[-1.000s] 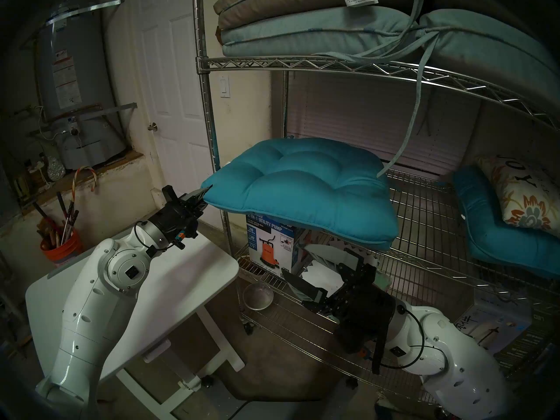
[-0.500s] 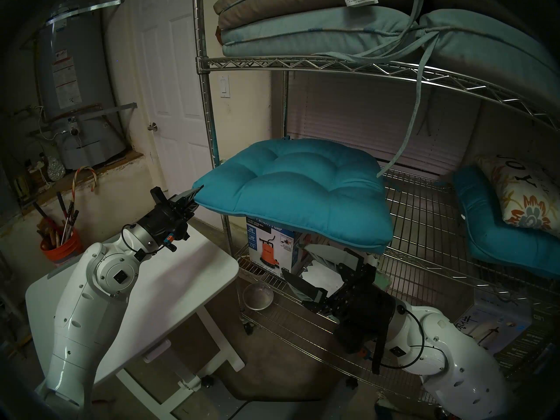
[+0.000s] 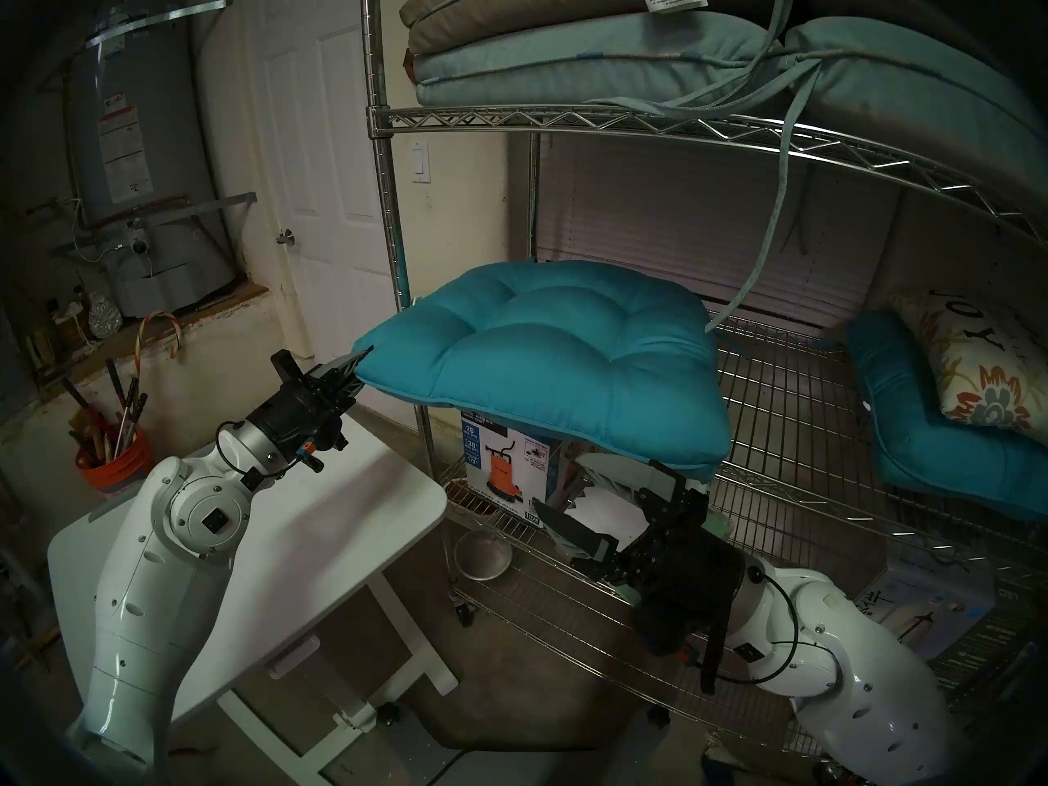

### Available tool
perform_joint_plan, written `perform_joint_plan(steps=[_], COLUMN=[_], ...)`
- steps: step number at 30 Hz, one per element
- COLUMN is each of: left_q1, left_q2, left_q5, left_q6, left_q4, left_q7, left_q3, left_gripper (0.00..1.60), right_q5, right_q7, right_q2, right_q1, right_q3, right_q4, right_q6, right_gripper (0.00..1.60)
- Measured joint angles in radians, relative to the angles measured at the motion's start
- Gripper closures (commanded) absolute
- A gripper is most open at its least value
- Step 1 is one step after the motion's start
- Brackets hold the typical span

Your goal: Take cushion off the shelf

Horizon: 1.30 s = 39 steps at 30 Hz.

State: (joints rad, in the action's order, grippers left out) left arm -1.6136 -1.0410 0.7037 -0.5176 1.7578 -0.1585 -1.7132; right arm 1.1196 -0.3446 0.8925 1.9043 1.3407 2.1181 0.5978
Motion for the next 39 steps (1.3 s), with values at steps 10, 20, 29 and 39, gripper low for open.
perform_joint_plan(steps=[10, 20, 29, 39], left_q1=[0.001, 0.005, 0.011, 0.019], left_q2=[0.001, 0.001, 0.001, 0.0], left_q5=[-0.011, -0.016, -0.017, -0.017], left_q6=[-0.005, -0.005, -0.005, -0.001], left_q4=[0.001, -0.002, -0.006, -0.014], left_q7=[-0.012, -0.02, -0.025, -0.03], left_q3=[-0.011, -0.012, -0.012, -0.011], left_gripper=[1.6, 1.6, 1.6, 1.6], right_q5=[0.003, 0.012, 0.011, -0.001], right_q7=[0.004, 0.003, 0.001, -0.001], right_q2=[-0.031, -0.052, -0.068, -0.093], right_q1=[-0.029, -0.068, -0.103, -0.108], right_q3=[0.042, 0.08, 0.112, 0.168], right_q4=[-0.08, -0.156, -0.207, -0.189], right_q6=[0.027, 0.049, 0.075, 0.1], right_gripper=[0.0, 0.0, 0.0, 0.0])
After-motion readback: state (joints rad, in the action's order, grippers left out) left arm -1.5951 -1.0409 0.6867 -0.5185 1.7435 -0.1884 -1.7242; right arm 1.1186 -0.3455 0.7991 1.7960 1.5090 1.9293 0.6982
